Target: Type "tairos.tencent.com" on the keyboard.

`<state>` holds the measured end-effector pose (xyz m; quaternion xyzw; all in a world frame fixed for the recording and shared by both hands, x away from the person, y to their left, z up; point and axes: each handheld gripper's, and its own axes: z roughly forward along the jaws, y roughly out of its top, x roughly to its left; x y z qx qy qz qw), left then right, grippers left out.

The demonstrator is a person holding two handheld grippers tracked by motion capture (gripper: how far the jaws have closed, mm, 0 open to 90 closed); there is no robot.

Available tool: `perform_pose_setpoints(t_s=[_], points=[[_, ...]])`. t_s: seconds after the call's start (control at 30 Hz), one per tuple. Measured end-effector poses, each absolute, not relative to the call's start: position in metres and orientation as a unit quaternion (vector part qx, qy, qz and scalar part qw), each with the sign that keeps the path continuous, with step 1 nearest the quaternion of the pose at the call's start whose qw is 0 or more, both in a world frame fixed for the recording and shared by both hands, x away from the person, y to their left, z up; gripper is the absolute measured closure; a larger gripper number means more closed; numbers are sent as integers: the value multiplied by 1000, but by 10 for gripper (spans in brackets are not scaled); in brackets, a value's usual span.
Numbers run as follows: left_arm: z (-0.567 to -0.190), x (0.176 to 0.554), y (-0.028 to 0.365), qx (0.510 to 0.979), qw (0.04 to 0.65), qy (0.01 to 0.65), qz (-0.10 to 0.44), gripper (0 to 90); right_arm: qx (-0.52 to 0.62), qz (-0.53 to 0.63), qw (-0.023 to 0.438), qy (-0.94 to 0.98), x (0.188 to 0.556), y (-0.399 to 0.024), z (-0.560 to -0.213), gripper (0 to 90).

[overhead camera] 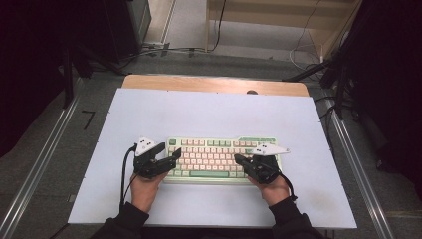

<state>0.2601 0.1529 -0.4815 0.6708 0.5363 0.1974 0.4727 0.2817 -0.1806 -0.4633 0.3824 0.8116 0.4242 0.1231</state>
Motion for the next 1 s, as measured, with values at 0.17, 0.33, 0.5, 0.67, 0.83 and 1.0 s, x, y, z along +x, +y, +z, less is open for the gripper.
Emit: perform_pose_setpoints(t_s=[0.17,0.33,0.5,0.67,0.83,1.0], points=[[-481,259,152,670,474,536,197,333,377,399,113,829,279,-174,-472,876],[-481,259,153,670,474,536,195,333,375,378,110,839,281,-170,-479,876],[-482,259,152,672,473,535,196,333,375,378,110,839,281,-171,-479,876],[-482,259,152,673,472,534,195,333,375,375,109,840,281,-170,-480,876],[-482,260,152,674,472,534,195,333,376,371,108,842,282,-170,-481,876],[-482,260,151,674,472,534,194,333,377,371,108,842,282,-170,-482,876]])
